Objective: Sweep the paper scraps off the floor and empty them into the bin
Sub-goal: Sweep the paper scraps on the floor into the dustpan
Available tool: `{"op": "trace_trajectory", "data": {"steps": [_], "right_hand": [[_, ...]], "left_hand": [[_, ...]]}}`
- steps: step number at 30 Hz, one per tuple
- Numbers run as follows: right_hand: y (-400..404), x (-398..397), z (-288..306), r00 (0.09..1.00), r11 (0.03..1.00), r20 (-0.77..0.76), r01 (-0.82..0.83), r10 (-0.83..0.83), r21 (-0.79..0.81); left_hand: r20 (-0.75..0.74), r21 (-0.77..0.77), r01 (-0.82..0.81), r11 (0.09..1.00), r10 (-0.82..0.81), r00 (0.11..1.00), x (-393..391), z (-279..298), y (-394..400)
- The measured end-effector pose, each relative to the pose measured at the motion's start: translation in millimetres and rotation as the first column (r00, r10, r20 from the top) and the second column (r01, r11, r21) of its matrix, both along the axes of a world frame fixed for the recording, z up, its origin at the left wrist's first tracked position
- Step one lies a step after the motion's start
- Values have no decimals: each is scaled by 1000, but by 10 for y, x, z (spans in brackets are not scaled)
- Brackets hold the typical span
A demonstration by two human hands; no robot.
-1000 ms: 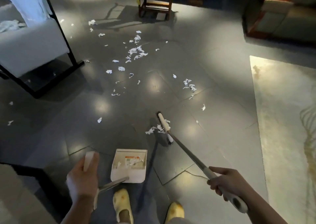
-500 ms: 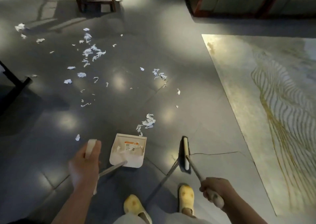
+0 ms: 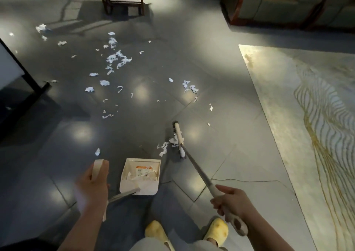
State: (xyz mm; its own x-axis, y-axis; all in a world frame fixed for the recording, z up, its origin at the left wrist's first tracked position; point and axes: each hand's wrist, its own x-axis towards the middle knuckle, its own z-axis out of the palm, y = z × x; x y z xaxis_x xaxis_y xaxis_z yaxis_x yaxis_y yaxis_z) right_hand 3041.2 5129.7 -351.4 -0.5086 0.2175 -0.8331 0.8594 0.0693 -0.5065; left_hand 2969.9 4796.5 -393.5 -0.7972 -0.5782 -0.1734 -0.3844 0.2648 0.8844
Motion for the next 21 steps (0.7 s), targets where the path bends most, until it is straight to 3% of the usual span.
{"op": "trace_trajectory", "data": {"steps": [4,9,13,18,21], "right_hand": [[-106,-232,187,999,999,-45,0,-2,-43],[-85,-613,116,997,977,49,-56,67,-206],[-193,-837,-98,990,947,87,-81,113,-310],[-62,-1334,-371,947,934,20,-311,320,-174],[105,-1738,-363,925,929,85,-367,370,-45]], "left_hand": [[14,-28,-60,998,61,998,45,7,-139],[89,-68,-116,991,122,989,162,-23,-326],[63,-57,-189,980,193,979,229,82,-306],[80,-96,-262,960,270,959,93,149,-138],[62,-94,-354,930,361,931,-65,129,-31]]}}
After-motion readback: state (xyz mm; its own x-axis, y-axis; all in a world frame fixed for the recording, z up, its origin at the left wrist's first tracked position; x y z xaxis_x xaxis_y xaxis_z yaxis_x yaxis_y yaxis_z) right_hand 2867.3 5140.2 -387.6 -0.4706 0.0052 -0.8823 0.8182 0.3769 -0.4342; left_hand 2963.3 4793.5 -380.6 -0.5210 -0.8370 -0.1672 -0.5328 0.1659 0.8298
